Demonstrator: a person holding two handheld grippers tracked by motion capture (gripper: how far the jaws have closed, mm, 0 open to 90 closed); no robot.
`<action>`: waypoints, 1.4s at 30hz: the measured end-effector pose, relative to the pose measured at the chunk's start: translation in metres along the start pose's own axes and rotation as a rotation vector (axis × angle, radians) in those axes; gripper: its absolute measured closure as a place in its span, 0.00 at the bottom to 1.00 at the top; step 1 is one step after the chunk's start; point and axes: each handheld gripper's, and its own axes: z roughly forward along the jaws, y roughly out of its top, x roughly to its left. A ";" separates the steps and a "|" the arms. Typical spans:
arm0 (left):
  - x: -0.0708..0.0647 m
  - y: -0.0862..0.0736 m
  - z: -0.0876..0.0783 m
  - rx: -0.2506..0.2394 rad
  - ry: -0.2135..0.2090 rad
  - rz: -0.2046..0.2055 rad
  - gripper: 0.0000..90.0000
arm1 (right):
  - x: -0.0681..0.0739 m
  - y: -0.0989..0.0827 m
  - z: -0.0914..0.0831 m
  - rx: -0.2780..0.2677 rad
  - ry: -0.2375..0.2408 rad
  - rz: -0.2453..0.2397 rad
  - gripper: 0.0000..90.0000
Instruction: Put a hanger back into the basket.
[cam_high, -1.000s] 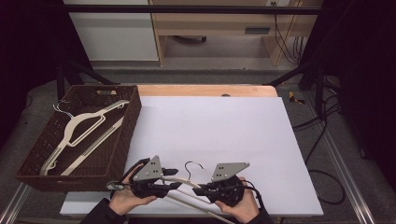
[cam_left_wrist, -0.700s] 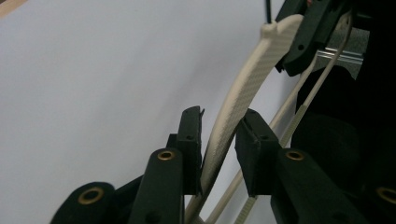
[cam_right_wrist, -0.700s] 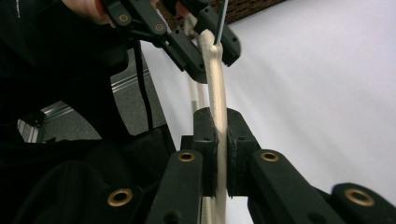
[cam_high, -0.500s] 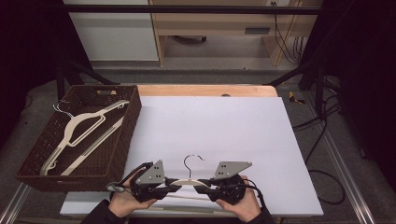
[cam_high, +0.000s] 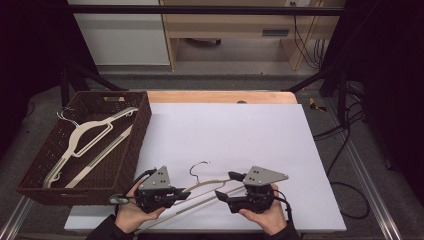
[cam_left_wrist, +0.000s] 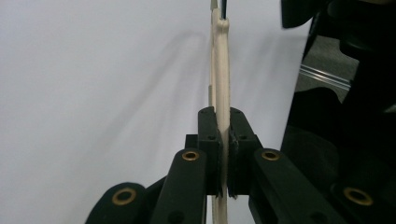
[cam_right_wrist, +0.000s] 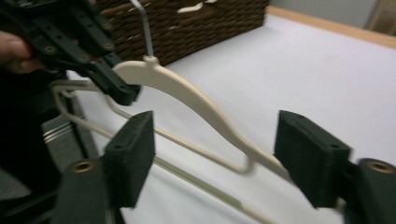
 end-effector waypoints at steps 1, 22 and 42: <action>0.001 0.000 -0.002 -0.010 0.008 -0.005 0.96 | -0.004 0.000 -0.004 -0.010 -0.025 0.004 0.26; 0.025 0.030 -0.081 -0.151 0.171 -0.040 0.96 | -0.054 -0.011 -0.053 -0.116 -0.299 0.110 0.07; 0.094 0.048 -0.174 -0.182 0.324 -0.065 0.96 | -0.066 -0.012 -0.073 -0.139 -0.361 0.110 0.03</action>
